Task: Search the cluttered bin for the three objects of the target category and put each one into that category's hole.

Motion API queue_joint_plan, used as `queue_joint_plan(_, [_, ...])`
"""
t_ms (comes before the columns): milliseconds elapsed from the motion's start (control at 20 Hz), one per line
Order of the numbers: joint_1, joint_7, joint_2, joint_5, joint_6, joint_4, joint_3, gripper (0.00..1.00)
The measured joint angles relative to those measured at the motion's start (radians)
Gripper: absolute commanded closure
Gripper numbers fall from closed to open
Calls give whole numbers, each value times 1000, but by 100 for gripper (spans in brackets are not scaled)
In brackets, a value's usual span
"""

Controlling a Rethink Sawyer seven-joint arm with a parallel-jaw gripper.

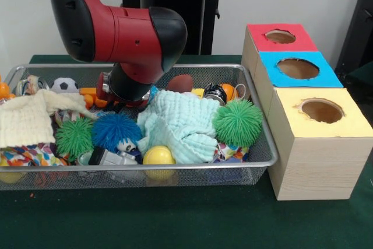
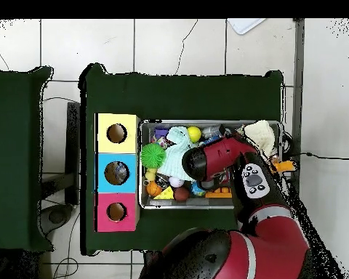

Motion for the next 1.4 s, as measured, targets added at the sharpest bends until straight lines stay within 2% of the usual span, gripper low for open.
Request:
queue_joint_plan(800, [-1,-1,-7,22,23,-2,0,100])
queue_joint_plan(1000, [3,-1,-29,50,96,-2,0,100])
queue_joint_plan(1400, [10,-1,-76,58,215,-6,0,100])
